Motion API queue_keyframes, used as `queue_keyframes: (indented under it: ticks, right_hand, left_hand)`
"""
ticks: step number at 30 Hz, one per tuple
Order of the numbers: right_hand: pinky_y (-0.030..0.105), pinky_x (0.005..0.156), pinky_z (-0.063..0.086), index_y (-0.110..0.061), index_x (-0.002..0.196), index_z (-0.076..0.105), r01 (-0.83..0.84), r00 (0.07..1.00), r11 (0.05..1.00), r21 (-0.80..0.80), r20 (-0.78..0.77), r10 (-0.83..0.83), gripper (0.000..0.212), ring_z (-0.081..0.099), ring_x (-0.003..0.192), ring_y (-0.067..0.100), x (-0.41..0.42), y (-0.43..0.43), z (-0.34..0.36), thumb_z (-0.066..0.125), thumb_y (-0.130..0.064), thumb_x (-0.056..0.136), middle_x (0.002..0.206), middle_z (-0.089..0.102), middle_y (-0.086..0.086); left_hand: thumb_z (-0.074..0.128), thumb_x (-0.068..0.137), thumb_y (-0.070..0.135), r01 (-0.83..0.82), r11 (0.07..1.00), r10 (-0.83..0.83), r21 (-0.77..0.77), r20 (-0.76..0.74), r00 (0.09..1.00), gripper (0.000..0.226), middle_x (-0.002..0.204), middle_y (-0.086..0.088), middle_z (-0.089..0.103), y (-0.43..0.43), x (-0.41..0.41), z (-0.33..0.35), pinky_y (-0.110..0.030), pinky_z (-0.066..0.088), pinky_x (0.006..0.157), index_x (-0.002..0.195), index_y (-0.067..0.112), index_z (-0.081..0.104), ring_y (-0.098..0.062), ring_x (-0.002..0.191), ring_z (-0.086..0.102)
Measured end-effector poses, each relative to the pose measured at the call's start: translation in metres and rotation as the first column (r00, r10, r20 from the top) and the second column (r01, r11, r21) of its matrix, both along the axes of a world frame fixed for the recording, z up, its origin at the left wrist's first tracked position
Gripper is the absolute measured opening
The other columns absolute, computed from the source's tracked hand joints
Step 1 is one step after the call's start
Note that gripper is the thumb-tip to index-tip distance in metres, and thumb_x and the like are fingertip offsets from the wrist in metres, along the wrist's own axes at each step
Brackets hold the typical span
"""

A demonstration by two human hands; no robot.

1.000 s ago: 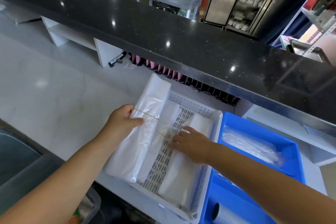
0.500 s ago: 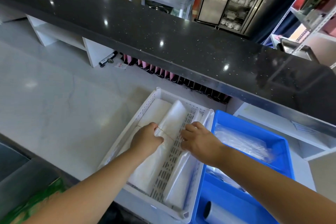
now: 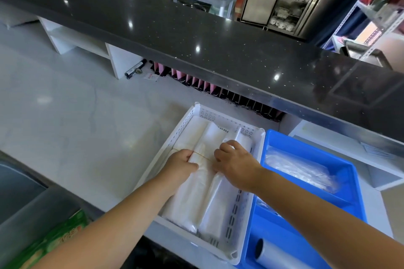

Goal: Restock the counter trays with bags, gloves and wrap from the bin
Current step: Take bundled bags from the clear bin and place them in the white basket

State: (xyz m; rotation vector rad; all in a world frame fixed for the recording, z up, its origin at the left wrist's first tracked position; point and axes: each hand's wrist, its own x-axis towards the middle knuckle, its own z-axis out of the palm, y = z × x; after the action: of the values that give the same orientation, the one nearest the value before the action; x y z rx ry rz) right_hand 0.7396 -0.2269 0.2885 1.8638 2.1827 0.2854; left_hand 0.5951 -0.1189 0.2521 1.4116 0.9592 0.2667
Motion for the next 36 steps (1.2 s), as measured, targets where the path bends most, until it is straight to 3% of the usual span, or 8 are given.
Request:
queue_keyframes:
  ticks: [5, 13, 17, 19, 22, 28, 32, 36]
  right_hand:
    - [0.036, 0.089, 0.049, -0.021, 0.070, 0.067, 0.053, 0.998, 0.998, -0.020, 0.015, -0.053, 0.020, 0.057, 0.073, 0.023, -0.006, 0.001, 0.006, 0.064, -0.006, 0.057, 0.071, 0.059, -0.001]
    - [0.034, 0.084, 0.053, -0.022, 0.074, 0.067, 0.158, 0.987, 0.987, -0.042, -0.033, -0.160, 0.024, 0.058, 0.072, 0.022, -0.015, -0.001, -0.009, 0.069, -0.009, 0.054, 0.071, 0.060, -0.002]
    - [0.034, 0.085, 0.052, -0.012, 0.100, 0.065, 0.225, 0.970, 0.973, 0.058, -0.103, -0.218, 0.042, 0.061, 0.087, 0.027, -0.019, -0.004, -0.018, 0.067, 0.001, 0.060, 0.097, 0.065, 0.006]
    - [0.036, 0.086, 0.051, -0.011, 0.108, 0.062, 0.269, 0.961, 0.958, 0.098, -0.098, -0.260, 0.049, 0.061, 0.098, 0.029, -0.024, -0.006, -0.022, 0.066, 0.002, 0.061, 0.110, 0.064, 0.010]
    - [0.039, 0.081, 0.053, -0.011, 0.110, 0.060, 0.387, 0.917, 0.920, 0.054, -0.125, -0.379, 0.056, 0.061, 0.097, 0.031, -0.031, -0.006, -0.026, 0.072, 0.002, 0.058, 0.116, 0.061, 0.013]
    - [0.041, 0.086, 0.048, -0.012, 0.132, 0.041, 0.424, 0.885, 0.903, -0.075, -0.177, -0.431, 0.055, 0.049, 0.110, 0.031, -0.041, -0.009, -0.027, 0.055, 0.001, 0.081, 0.139, 0.042, 0.013]
    - [0.039, 0.085, 0.048, -0.013, 0.134, 0.038, 0.396, 0.910, 0.918, 0.000, -0.135, -0.393, 0.060, 0.052, 0.106, 0.029, -0.046, -0.015, -0.018, 0.053, 0.005, 0.079, 0.140, 0.039, 0.012]
    - [0.029, 0.051, 0.047, -0.015, 0.089, 0.065, 0.312, 0.947, 0.945, 0.100, -0.109, -0.301, 0.032, 0.057, 0.062, 0.021, -0.071, -0.019, 0.001, 0.069, 0.001, 0.062, 0.078, 0.065, 0.003]
  left_hand:
    - [0.056, 0.079, 0.001, 0.078, 0.993, -0.072, 0.090, -0.071, 0.995, 0.024, 0.098, -0.022, 0.065, -0.006, 0.005, 0.000, -0.037, 0.049, 0.074, 0.103, 0.003, 0.059, -0.026, 0.082, 0.059]
    - [0.049, 0.088, 0.015, 0.238, 0.918, -0.182, 0.318, -0.198, 0.963, 0.029, 0.087, 0.000, 0.056, -0.007, 0.004, -0.003, -0.029, 0.041, 0.065, 0.117, 0.012, 0.050, -0.020, 0.078, 0.053]
    - [0.051, 0.090, 0.019, 0.488, 0.616, -0.297, 0.618, -0.391, 0.871, 0.059, 0.147, -0.005, 0.036, -0.003, -0.012, -0.009, -0.033, 0.039, 0.099, 0.144, 0.018, 0.024, -0.024, 0.127, 0.040]
    - [0.056, 0.087, 0.024, 0.545, 0.400, -0.324, 0.736, -0.443, 0.836, 0.063, 0.152, -0.001, 0.028, 0.002, -0.021, -0.015, -0.033, 0.031, 0.106, 0.143, 0.021, 0.027, -0.023, 0.132, 0.030]
    - [0.058, 0.084, 0.033, 0.603, 0.287, -0.362, 0.744, -0.499, 0.787, 0.055, 0.151, 0.002, 0.030, 0.012, -0.028, -0.021, -0.034, 0.029, 0.104, 0.135, 0.023, 0.041, -0.025, 0.128, 0.034]
    - [0.056, 0.085, 0.035, 0.683, 0.247, -0.367, 0.687, -0.586, 0.722, 0.050, 0.152, 0.001, 0.028, 0.013, -0.029, -0.017, -0.036, 0.028, 0.104, 0.132, 0.022, 0.044, -0.025, 0.129, 0.034]
    - [0.052, 0.086, 0.026, 0.610, 0.327, -0.299, 0.722, -0.533, 0.792, 0.034, 0.129, -0.001, 0.054, 0.014, -0.048, 0.004, -0.035, 0.043, 0.088, 0.119, 0.018, 0.055, -0.025, 0.115, 0.050]
    - [0.052, 0.088, 0.024, 0.396, 0.362, -0.082, 0.844, -0.395, 0.915, 0.031, 0.110, -0.001, 0.065, 0.006, -0.090, 0.024, -0.029, 0.043, 0.070, 0.117, 0.021, 0.060, -0.023, 0.099, 0.058]
